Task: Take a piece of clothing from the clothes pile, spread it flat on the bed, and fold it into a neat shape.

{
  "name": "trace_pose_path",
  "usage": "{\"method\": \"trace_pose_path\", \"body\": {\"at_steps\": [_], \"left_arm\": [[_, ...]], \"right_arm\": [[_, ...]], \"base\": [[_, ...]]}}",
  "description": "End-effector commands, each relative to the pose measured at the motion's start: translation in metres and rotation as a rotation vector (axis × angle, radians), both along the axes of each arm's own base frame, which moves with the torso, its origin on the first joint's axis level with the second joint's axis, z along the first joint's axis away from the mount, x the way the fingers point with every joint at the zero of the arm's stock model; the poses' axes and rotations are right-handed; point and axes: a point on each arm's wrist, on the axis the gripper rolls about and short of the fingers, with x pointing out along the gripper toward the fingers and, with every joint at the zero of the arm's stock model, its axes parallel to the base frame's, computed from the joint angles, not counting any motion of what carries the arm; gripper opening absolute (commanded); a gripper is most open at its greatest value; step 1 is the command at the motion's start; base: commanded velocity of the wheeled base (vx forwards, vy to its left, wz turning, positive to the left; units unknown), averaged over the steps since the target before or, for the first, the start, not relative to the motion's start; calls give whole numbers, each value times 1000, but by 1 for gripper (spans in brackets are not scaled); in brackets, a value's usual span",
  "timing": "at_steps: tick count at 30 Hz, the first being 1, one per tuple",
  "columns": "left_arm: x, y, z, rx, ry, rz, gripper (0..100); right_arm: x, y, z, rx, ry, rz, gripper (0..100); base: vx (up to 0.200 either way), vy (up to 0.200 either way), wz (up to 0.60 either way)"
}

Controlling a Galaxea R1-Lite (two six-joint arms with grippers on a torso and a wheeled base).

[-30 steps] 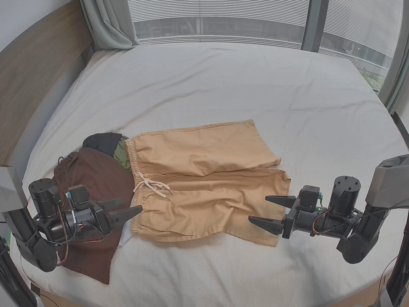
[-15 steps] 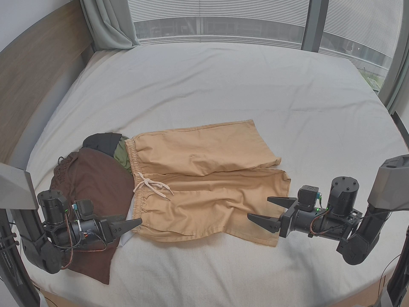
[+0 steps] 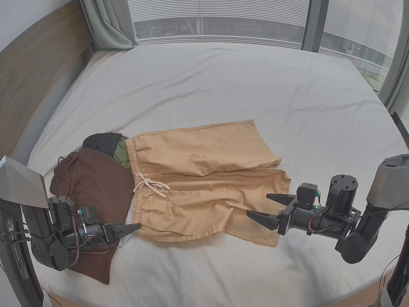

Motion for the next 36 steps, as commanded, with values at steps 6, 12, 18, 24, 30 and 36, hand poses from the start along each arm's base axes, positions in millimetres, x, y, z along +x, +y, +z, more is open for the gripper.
{"method": "trace_pose_path", "body": {"at_steps": [6,12,18,24,30,36], "left_arm": [[9,-1,-17,2,31,1,100],[15,-2,-26,3,43,-1,100],[17,-4,-33,14,57,10,100],[19,-11,-33,-4,72,7,100],[25,-19,-32,-28,93,39,100],[26,-21,-32,-48,109,46,100]], "right_arm": [[1,0,-2,-5,2,2,100],[2,0,-3,2,-13,-1,100],[7,0,-11,1,-16,-7,100],[7,0,-11,1,-17,-7,100],[7,0,-10,0,-19,-5,100],[7,0,-11,0,-18,-5,100]], "base": [[0,0,0],[0,0,0],[0,0,0],[0,0,0],[0,0,0],[0,0,0]]}}
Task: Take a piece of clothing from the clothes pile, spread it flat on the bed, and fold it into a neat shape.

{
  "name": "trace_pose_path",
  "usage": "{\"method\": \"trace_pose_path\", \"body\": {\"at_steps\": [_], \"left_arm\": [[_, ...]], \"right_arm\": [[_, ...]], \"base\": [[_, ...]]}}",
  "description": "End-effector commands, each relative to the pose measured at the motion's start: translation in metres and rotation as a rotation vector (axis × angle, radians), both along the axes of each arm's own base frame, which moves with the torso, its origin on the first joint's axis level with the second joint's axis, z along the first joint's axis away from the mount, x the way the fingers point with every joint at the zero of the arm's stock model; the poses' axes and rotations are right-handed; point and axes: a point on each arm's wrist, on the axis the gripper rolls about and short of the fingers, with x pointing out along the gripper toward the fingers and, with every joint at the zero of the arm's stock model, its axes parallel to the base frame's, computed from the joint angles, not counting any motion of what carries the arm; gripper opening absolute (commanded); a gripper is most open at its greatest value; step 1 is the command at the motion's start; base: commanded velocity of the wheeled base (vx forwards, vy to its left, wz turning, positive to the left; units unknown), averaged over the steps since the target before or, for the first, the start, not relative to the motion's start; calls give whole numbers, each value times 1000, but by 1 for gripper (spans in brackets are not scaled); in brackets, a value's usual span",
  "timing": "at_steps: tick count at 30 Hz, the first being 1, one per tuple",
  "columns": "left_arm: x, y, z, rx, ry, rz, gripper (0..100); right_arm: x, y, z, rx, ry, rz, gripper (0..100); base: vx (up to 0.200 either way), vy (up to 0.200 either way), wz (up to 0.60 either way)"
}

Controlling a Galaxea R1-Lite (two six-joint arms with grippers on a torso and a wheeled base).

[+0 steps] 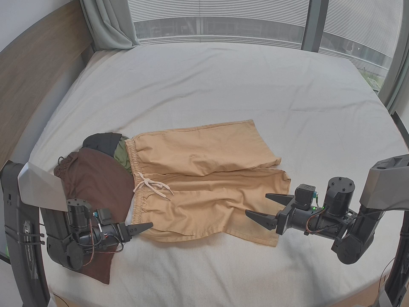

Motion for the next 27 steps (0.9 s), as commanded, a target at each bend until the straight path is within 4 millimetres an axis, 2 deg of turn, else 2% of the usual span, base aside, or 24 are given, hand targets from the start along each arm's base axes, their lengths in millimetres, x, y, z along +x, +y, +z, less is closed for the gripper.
{"method": "trace_pose_path", "body": {"at_steps": [1,4,5,15,19,23,27], "left_arm": [[1,-1,-1,-2,-1,-2,100],[2,-1,-2,0,-1,1,100],[2,-1,-2,1,1,3,0],[5,0,-6,4,-2,2,0],[4,0,-6,5,-2,0,0],[4,-1,-5,6,-3,-2,0],[3,-1,-5,10,-4,-3,0]], "right_arm": [[0,0,-1,-1,3,0,100],[0,0,-1,-1,3,2,100],[0,1,-1,-1,3,4,100],[-3,-4,-3,-14,15,-1,100],[-10,-14,-10,-35,64,-20,100],[-31,-24,-21,-90,199,-26,100],[-29,-29,-19,-98,221,-44,100]], "base": [[0,0,0],[0,0,0],[0,0,0],[0,0,0],[0,0,0],[0,0,0],[0,0,0]]}}
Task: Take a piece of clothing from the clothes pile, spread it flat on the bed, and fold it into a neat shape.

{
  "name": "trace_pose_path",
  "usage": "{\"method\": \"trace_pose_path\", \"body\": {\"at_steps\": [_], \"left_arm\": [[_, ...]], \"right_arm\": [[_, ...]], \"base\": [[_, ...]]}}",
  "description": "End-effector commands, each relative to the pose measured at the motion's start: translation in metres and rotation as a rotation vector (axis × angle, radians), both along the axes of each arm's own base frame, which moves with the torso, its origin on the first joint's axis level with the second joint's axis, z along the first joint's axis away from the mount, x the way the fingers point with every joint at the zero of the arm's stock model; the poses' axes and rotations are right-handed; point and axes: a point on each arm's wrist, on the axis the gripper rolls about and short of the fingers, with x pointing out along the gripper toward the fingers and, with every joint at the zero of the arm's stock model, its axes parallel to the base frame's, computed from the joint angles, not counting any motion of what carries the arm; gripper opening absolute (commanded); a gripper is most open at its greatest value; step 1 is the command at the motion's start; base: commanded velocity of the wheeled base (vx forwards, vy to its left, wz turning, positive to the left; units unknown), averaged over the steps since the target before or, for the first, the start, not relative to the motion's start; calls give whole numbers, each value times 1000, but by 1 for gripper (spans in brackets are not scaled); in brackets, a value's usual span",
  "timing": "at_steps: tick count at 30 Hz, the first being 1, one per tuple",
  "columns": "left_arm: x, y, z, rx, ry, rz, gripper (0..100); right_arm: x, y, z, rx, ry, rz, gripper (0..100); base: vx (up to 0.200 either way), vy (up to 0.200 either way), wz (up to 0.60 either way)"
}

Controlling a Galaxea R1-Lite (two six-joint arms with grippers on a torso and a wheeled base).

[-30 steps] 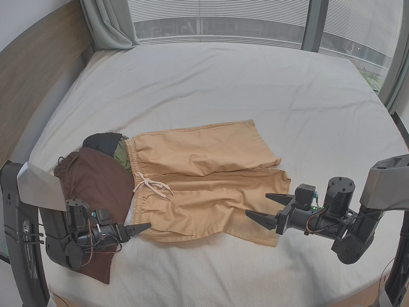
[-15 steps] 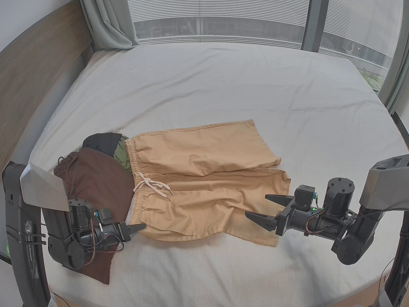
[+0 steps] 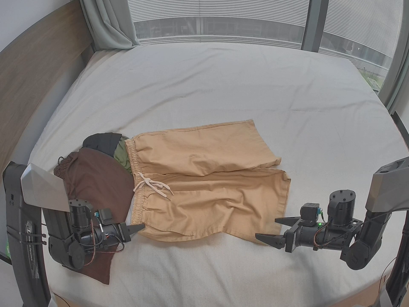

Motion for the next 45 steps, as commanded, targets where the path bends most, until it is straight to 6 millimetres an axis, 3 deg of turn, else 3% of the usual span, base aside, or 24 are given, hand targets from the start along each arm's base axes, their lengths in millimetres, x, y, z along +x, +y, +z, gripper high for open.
{"method": "trace_pose_path", "body": {"at_steps": [1,14,21,45], "left_arm": [[0,0,0,5,-5,-2,0],[0,0,0,8,-6,-3,0],[0,2,1,9,-10,1,0],[0,2,0,18,-15,-4,0]], "right_arm": [[-3,-11,3,-10,27,-34,100],[5,-30,-37,-48,172,-111,100],[5,-33,-47,-39,218,-91,100],[18,-26,-86,32,280,-86,100]], "base": [[0,0,0],[0,0,0],[0,0,0],[0,0,0]]}}
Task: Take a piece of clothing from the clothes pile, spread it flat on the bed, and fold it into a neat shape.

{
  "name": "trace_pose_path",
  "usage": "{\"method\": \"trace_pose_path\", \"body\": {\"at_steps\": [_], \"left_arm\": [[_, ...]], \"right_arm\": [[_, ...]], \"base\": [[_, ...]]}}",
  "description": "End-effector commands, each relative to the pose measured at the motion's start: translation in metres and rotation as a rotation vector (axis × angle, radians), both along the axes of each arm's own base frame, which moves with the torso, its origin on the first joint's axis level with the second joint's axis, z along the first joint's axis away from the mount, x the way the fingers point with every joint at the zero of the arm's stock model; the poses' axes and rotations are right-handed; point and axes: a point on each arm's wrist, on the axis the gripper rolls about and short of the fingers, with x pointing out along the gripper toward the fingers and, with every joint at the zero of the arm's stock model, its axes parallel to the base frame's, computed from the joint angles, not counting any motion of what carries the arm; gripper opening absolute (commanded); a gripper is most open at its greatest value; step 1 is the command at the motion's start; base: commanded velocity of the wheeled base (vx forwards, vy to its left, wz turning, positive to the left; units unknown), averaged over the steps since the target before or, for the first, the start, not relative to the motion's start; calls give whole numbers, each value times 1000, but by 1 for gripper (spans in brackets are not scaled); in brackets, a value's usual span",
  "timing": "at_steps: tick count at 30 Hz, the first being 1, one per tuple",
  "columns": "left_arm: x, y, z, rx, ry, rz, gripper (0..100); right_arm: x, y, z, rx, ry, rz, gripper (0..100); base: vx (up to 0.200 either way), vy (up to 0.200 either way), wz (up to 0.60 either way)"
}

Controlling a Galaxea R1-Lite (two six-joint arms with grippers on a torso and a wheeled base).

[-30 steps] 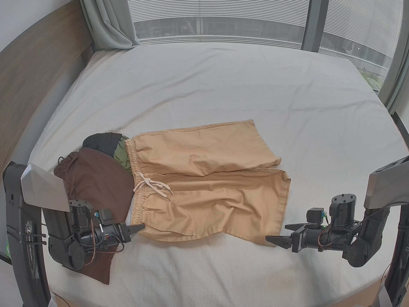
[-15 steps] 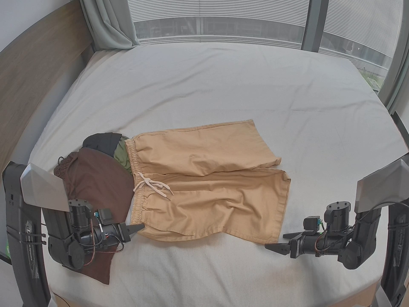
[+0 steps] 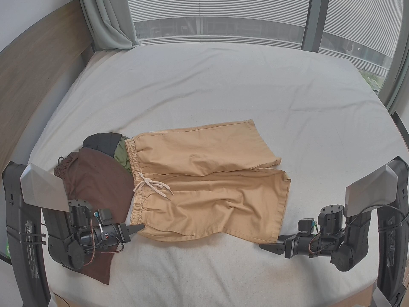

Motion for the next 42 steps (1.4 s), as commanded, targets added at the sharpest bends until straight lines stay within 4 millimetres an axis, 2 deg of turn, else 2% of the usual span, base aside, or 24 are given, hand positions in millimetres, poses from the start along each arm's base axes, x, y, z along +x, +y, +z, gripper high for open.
{"method": "trace_pose_path", "body": {"at_steps": [1,13,14,23,32,35,40,42], "left_arm": [[0,1,0,2,-2,0,0],[0,0,-1,2,0,-2,0],[0,0,-1,2,0,-2,0],[0,0,-3,2,4,-2,0],[-1,0,-3,7,2,-5,0],[0,1,-2,7,-3,-5,0],[-4,5,3,3,-4,-3,0],[-12,7,6,-2,2,-30,0]], "right_arm": [[1,1,-16,8,31,-5,100],[6,3,-12,40,29,-22,100],[6,3,-12,40,32,-23,0],[11,3,-11,43,11,-26,0],[10,2,1,47,-18,-38,0],[3,-1,11,44,-24,-42,0],[-6,-4,14,29,-11,-36,0],[-11,-6,13,9,-9,-25,0]], "base": [[0,0,0],[0,0,0],[0,0,0],[0,0,0],[0,0,0],[0,0,0],[0,0,0],[0,0,0]]}}
